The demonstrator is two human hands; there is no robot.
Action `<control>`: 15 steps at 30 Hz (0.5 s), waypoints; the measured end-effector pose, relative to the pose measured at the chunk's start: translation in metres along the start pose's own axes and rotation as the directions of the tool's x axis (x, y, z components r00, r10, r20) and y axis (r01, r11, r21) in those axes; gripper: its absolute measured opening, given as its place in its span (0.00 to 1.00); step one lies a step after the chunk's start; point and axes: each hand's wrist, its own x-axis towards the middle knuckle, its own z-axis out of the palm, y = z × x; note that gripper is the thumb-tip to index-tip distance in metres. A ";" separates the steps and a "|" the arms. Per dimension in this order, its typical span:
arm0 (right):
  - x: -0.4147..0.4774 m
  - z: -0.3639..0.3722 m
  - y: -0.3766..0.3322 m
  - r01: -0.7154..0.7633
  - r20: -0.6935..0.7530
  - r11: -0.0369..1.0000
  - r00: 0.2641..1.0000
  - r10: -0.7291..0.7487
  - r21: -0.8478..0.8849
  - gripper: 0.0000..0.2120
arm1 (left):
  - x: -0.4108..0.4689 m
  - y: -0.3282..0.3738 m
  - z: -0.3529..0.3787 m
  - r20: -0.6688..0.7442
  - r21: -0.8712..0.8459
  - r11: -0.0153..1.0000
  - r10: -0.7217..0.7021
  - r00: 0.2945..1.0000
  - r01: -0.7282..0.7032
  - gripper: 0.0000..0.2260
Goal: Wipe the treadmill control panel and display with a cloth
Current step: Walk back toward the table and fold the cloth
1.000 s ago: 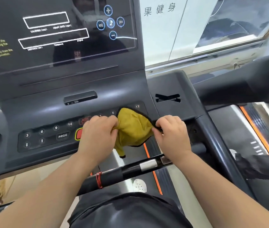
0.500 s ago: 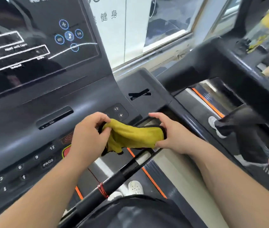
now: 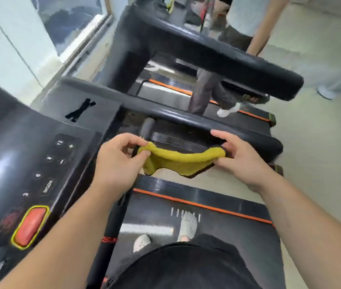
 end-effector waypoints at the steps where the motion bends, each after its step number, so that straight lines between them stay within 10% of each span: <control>1: -0.013 -0.010 0.009 -0.036 -0.078 0.981 0.996 0.051 0.192 0.33 | -0.001 0.004 0.012 0.045 -0.008 1.000 0.000 0.999 0.001 0.17; 6: -0.068 -0.051 0.063 -0.074 -0.284 0.813 0.915 0.286 0.578 0.31 | -0.010 0.026 0.086 0.270 -0.054 0.997 -0.040 0.962 0.057 0.12; 15: -0.180 -0.149 0.199 -0.275 -0.562 0.883 0.690 0.457 0.380 0.14 | -0.056 0.059 0.267 0.537 0.150 0.987 -0.026 0.843 -0.065 0.16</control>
